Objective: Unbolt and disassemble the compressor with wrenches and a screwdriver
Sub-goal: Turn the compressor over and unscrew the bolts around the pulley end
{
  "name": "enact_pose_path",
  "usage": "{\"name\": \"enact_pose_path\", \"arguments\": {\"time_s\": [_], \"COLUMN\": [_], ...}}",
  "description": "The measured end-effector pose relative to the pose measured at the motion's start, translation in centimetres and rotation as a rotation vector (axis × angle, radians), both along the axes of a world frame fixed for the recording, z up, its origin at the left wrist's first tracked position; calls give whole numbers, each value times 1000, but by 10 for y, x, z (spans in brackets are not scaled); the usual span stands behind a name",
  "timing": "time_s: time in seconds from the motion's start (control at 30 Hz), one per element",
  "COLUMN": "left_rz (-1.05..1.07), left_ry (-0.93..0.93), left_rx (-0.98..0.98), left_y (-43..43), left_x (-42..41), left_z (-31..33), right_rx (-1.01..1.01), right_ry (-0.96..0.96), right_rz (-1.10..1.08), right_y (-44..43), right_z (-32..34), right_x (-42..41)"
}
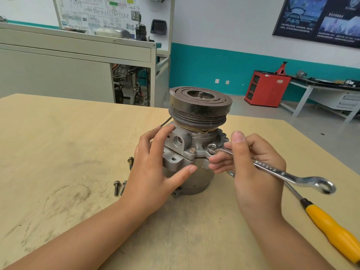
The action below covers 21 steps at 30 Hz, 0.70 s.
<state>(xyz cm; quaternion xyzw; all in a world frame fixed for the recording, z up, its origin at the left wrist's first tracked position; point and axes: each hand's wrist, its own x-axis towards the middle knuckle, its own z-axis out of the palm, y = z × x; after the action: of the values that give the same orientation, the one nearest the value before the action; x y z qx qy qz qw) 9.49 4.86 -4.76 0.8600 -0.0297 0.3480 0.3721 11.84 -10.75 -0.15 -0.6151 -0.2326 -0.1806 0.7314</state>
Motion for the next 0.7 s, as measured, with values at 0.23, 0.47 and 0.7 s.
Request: {"name": "enact_pose_path", "arguments": {"time_s": [0.23, 0.47, 0.7], "left_rz": [0, 4, -9], "left_ry": [2, 9, 0], "left_rx": [-5, -12, -15], "left_y": [-1, -1, 0], "left_x": [0, 0, 0], "left_z": [0, 0, 0], "right_rx": [-2, 35, 102], "right_ry": [-13, 212, 498], "right_rz": [-74, 115, 330], "right_y": [3, -11, -15], "right_z": [-8, 5, 12], "right_x": [-1, 18, 36]}}
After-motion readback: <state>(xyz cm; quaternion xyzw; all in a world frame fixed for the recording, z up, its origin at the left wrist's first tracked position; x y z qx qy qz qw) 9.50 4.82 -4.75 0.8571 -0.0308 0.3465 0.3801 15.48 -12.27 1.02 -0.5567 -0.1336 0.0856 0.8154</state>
